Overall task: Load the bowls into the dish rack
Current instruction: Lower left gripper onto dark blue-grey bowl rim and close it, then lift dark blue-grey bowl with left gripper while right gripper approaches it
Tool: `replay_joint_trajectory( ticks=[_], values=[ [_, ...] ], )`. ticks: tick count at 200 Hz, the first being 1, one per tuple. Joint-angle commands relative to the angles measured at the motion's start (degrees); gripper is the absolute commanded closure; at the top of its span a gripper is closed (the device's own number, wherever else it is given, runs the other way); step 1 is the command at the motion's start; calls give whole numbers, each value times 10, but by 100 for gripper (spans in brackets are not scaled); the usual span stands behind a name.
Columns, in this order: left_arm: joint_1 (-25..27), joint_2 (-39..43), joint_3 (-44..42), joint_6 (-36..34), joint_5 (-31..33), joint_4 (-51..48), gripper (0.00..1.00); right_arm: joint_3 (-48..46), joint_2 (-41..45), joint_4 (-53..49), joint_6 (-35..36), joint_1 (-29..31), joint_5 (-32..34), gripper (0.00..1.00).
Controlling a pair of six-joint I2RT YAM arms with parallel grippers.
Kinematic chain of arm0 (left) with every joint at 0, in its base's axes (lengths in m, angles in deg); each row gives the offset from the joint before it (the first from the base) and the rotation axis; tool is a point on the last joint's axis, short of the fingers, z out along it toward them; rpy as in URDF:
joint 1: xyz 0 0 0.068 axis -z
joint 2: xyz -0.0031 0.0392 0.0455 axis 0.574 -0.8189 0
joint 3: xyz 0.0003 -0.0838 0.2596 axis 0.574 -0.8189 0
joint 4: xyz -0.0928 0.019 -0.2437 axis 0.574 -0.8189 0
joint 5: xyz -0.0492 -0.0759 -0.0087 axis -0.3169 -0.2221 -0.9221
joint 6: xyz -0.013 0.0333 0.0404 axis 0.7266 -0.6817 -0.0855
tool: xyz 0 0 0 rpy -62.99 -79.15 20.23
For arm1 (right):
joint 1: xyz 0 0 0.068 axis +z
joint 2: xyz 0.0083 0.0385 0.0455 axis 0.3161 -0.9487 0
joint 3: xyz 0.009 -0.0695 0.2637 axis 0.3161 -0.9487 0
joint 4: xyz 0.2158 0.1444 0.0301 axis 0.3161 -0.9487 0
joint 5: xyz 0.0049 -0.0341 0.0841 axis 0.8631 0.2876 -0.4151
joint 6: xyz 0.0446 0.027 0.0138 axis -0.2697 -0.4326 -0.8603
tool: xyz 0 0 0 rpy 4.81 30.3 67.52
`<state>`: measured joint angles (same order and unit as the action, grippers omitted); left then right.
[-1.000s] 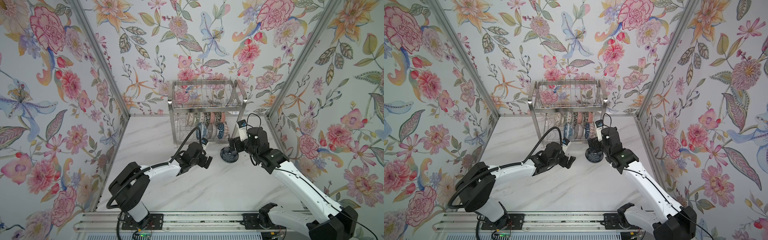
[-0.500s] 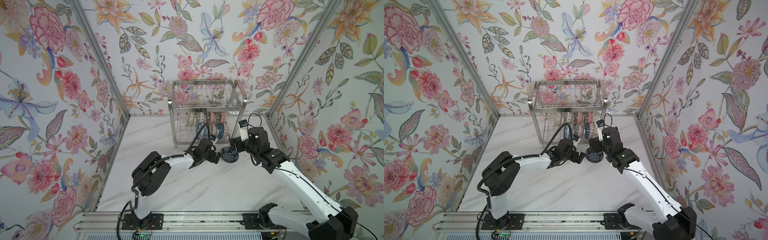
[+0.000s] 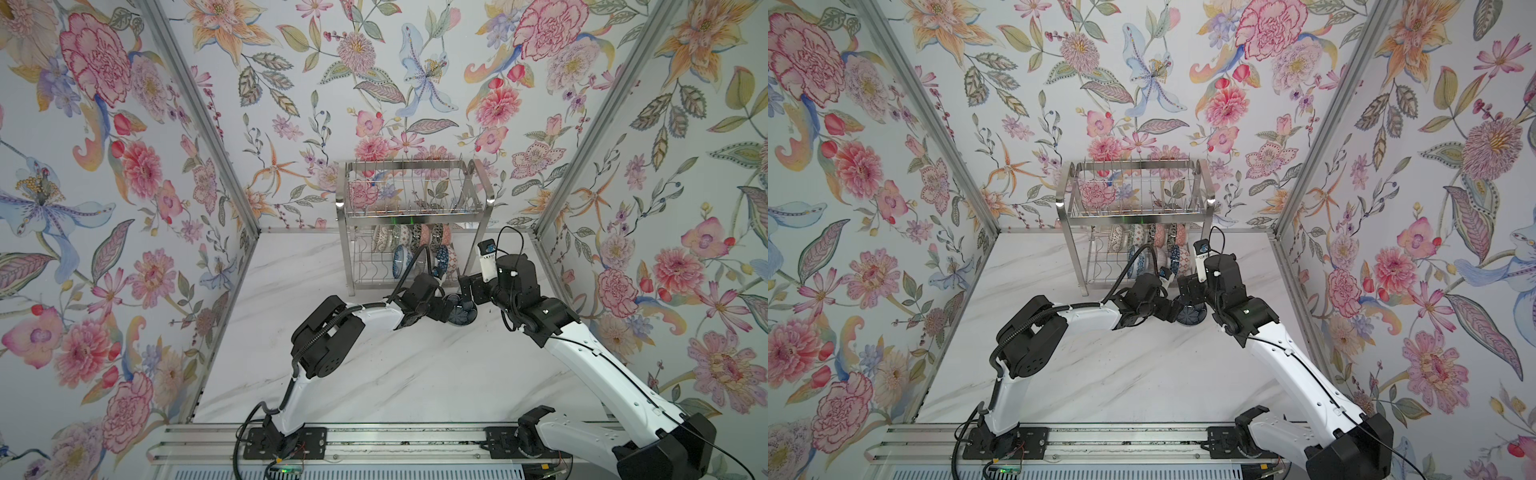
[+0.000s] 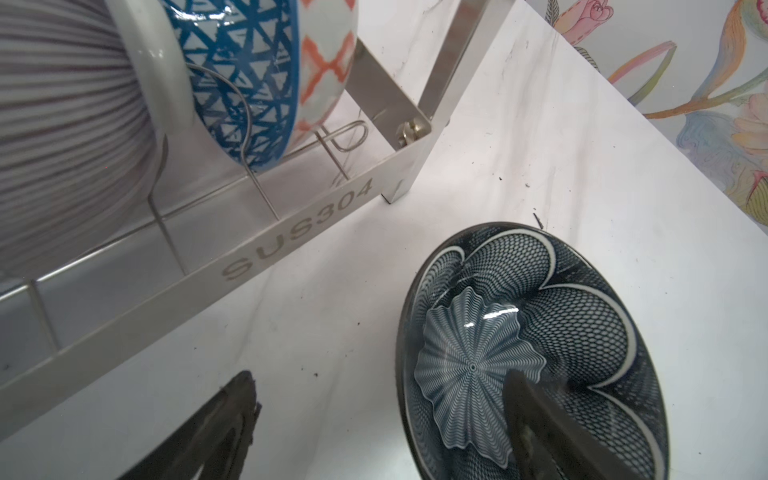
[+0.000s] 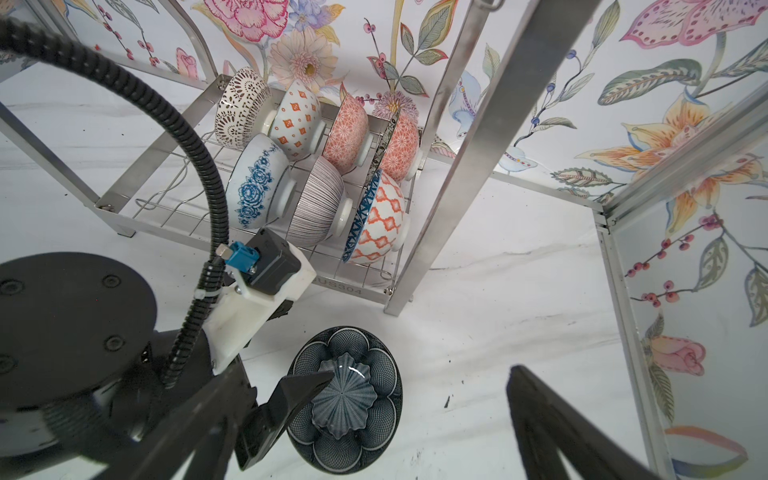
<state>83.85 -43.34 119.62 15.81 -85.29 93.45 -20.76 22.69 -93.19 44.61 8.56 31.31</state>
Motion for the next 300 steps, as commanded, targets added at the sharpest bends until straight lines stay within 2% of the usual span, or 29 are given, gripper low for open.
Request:
replay_joint_trajectory(
  ticks=[1,105,111,126,149,181,189,251,300],
  values=[
    [7,-20,21,8,-19,-9,11,-10,12,5,-11,-4,-4,1],
    [9,-54,58,12,-54,-24,48,-17,16,9,-13,-10,-7,1],
    [9,-54,59,11,-55,-24,51,-17,17,10,-12,-10,-7,1],
    [9,-54,59,9,-56,-25,66,-18,17,10,-13,-10,-7,1],
    [10,-54,63,4,-57,-30,79,-18,16,11,-14,-11,-8,1],
    [9,-48,60,-1,-57,-33,91,-18,21,10,-14,-11,-6,1],
    [9,-47,58,-3,-57,-33,100,-17,23,10,-14,-11,-6,1],
    [8,-12,27,-18,-51,-22,100,-17,36,3,-15,-11,-1,1],
    [7,95,-81,-18,-14,21,100,-17,51,-9,-24,-10,-3,1]
  ],
)
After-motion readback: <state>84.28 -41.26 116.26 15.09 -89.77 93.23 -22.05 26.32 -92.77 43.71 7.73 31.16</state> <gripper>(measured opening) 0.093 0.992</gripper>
